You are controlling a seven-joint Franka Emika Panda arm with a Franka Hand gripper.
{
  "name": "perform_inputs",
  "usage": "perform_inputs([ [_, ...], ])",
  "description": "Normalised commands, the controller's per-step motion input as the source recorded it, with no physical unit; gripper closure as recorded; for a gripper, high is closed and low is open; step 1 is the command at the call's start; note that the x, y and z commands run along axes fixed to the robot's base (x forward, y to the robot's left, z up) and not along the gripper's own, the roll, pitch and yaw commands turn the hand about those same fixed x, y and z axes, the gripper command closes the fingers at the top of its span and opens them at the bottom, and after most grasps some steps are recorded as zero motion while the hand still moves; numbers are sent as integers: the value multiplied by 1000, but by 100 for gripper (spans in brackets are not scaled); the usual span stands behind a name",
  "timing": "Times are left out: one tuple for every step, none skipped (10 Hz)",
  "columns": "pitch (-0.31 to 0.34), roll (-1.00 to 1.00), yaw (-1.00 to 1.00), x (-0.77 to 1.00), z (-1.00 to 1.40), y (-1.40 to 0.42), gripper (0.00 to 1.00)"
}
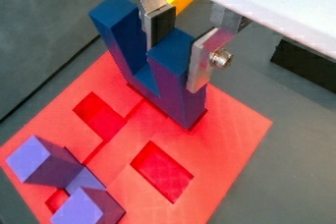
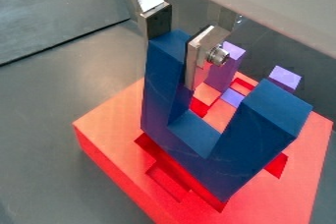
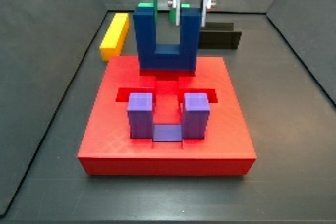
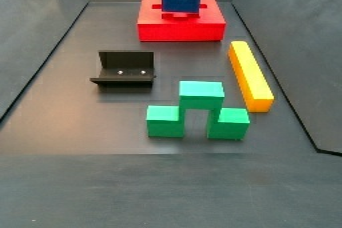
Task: Pick up the blue object. Move up. Place the blue object on the fixture. Regrasp the blue object. Move to above the board. Insert the blue object.
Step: Insert the blue object.
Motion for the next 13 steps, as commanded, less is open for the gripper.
perform_inputs([
  [-43, 37, 229, 323, 0, 0, 100],
  [-31, 0, 271, 257, 0, 0, 100],
  [-54, -3, 277, 143, 17, 14, 100],
  [-70, 0, 200, 0, 0, 17, 100],
  [-74, 34, 14, -14, 0, 34, 100],
  [-90, 140, 0, -117, -23, 111, 100],
  [-80, 156, -37, -126, 0, 129, 100],
  [-67, 171, -71, -91, 0, 111, 100],
  [-54, 146, -63, -71, 0, 40, 100],
  [-54, 141, -9, -40, -40, 0, 100],
  [-59, 107, 0, -69, -106, 0, 100],
  [-83, 49, 0, -151, -137, 0, 100],
  [-109, 14, 0, -186, -151, -69, 100],
])
